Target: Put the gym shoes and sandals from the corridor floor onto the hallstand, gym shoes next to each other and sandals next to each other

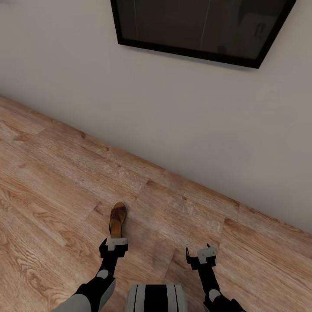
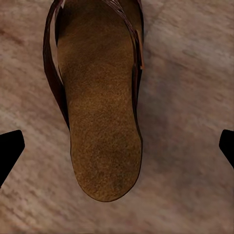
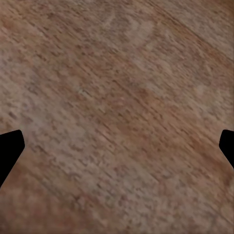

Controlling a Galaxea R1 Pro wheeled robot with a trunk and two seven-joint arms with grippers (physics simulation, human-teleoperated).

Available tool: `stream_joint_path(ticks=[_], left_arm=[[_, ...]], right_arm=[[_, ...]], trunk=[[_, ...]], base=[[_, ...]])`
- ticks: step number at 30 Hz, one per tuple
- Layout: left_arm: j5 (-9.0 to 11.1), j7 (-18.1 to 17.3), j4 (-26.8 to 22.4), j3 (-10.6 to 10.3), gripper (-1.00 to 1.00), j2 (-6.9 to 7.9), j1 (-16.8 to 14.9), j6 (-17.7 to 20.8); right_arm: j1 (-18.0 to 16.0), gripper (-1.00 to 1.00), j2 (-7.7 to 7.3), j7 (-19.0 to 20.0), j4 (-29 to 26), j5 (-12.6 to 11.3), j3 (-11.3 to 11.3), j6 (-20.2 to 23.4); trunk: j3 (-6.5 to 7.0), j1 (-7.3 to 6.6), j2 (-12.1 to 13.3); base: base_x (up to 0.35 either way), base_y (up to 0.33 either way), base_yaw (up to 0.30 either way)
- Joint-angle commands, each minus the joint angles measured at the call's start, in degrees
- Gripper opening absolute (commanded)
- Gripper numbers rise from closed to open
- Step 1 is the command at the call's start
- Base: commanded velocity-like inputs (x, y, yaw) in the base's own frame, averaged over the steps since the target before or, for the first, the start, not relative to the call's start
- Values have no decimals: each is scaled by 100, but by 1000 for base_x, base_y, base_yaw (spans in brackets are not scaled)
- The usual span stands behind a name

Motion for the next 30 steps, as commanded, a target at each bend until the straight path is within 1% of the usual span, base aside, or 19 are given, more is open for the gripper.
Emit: stream_joint_path(ticks=[1, 4, 23, 30], left_arm=[[0, 0, -2, 0, 100, 3, 0, 0], [0, 0, -3, 0, 100, 4, -1, 0], [0, 0, -3, 0, 100, 6, -2, 0], [0, 0, -3, 0, 100, 6, -2, 0]], right_arm=[[0, 100, 1, 0, 1, 0, 0, 0], [0, 100, 3, 0, 1, 0, 0, 1], [0, 100, 1, 0, 1, 0, 0, 1], [0, 100, 0, 0, 1, 0, 0, 3]], trunk=[[-22, 3, -1], [-89, 10, -5], [-89, 10, -5], [-89, 10, -5]], base=[[0, 0, 0], [0, 0, 0], [0, 0, 0], [45, 0, 0]])
